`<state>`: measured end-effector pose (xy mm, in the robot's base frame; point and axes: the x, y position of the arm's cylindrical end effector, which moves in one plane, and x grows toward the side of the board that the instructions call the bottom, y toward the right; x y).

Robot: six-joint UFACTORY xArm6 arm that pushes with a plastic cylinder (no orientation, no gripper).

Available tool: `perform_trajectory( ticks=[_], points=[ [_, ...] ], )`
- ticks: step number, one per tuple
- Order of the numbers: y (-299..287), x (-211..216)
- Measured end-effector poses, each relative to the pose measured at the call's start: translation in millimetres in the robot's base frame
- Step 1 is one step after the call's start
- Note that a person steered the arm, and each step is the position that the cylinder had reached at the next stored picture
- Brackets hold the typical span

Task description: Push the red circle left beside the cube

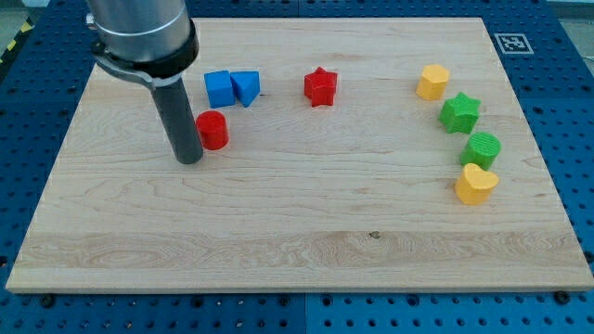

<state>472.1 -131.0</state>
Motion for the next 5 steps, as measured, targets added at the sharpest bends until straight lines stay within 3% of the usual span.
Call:
perform_trajectory(
  ticks=[1, 2, 5],
  points=[
    [29, 7],
    [43, -16],
    [14, -49]
  ],
)
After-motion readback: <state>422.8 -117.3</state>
